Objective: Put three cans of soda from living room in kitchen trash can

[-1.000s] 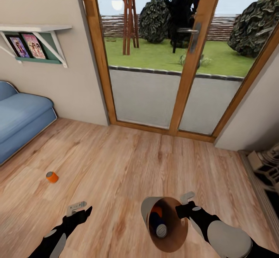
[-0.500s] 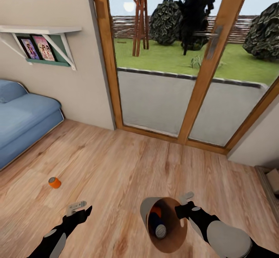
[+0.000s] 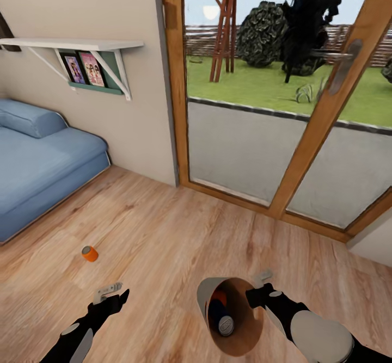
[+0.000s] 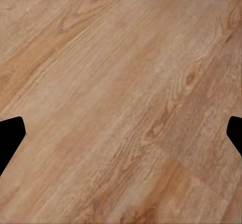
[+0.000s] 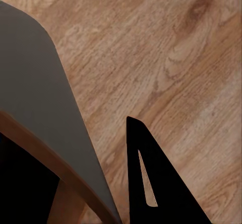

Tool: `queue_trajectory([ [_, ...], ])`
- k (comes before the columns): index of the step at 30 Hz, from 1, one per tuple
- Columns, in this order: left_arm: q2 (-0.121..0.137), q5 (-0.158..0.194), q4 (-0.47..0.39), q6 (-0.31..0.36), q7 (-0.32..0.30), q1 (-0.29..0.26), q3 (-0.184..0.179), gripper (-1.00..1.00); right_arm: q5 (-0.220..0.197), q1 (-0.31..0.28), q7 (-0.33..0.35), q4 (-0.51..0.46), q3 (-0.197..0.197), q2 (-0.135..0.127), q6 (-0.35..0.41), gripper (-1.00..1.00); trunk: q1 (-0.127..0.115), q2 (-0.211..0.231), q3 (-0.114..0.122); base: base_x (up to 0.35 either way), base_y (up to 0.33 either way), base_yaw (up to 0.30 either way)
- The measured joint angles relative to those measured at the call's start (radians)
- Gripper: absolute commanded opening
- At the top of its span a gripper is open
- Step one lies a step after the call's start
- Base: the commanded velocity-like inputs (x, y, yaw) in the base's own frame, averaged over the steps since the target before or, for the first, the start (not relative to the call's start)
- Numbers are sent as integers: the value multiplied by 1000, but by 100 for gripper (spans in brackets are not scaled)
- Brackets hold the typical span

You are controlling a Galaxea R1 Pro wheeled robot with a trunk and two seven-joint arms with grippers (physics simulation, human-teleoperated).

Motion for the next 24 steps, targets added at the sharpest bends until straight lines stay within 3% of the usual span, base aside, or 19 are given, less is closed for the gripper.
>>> queue_trajectory([
  [24,-1,0,1,0,0,0,0,100,0,0,0,6,0,1,0,-100,0,0,15,197,-124,253],
])
